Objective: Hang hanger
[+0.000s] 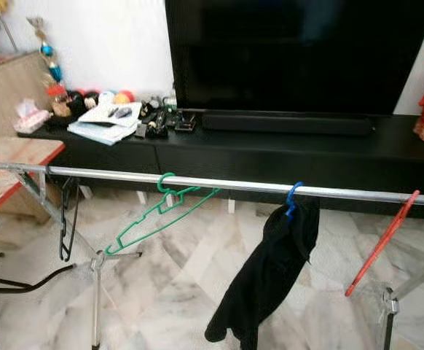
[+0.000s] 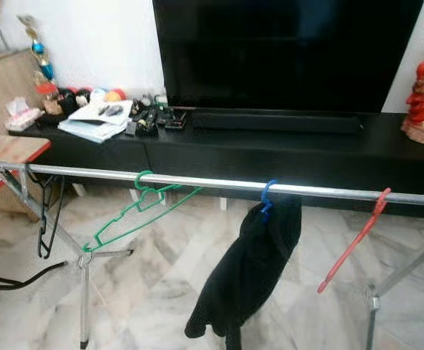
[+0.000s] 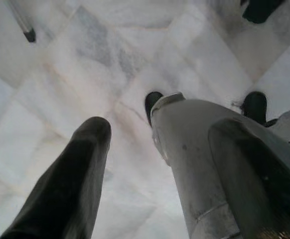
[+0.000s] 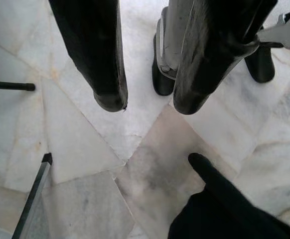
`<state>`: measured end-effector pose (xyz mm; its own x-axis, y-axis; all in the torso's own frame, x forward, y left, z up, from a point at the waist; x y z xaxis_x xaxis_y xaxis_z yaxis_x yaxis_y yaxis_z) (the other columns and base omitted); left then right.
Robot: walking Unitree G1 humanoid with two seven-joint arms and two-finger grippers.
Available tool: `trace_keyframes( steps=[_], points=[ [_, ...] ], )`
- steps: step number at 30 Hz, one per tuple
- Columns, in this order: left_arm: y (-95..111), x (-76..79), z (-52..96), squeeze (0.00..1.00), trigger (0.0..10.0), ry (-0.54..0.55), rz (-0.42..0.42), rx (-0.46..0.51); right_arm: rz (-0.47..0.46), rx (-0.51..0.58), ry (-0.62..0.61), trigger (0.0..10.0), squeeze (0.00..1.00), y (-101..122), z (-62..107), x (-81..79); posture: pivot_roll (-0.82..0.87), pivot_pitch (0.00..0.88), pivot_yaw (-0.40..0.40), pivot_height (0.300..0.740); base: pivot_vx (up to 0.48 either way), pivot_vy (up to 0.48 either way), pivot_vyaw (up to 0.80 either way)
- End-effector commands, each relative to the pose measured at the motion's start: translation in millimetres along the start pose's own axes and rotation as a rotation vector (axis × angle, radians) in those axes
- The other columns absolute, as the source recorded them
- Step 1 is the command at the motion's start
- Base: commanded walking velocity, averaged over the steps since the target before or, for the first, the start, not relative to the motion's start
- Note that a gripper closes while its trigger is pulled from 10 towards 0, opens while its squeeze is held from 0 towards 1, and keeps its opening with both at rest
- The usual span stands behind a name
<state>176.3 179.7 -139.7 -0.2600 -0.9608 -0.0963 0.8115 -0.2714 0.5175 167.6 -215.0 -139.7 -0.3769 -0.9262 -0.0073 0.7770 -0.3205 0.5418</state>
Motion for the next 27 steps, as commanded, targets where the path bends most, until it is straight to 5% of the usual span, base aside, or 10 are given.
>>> trace_keyframes(
  steps=[1, 27],
  points=[
    [-15.9, 1.9, 2.6, 0.00, 10.0, -0.009, 0.005, -0.051, 0.002, -0.011, 0.013, 10.0, 0.00, -4.7, 0.8, -5.1, 0.00, 0.000, 0.016, 0.740, -0.259, 0.000, 0.00],
    [-16.1, 1.5, 2.5, 0.00, 10.0, 0.000, 0.003, -0.055, 0.010, -0.012, 0.017, 10.0, 0.00, -4.8, 0.7, -5.0, 0.00, 0.000, 0.011, 0.740, -0.210, 0.000, 0.00]
  ],
)
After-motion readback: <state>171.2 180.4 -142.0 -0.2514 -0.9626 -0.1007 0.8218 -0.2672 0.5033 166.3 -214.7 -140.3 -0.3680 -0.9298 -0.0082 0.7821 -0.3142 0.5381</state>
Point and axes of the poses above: a point about 5 cm out from each wrist's last joint towards the gripper, its own z axis pointing back from the gripper into the wrist, its own y axis along the axis of the wrist's last joint, x = y × z, the point moved 5 cm from there along -z, pointing out of the wrist towards the gripper, and after that the axes turned 9 degrees about -z, right-handed, at the moved point
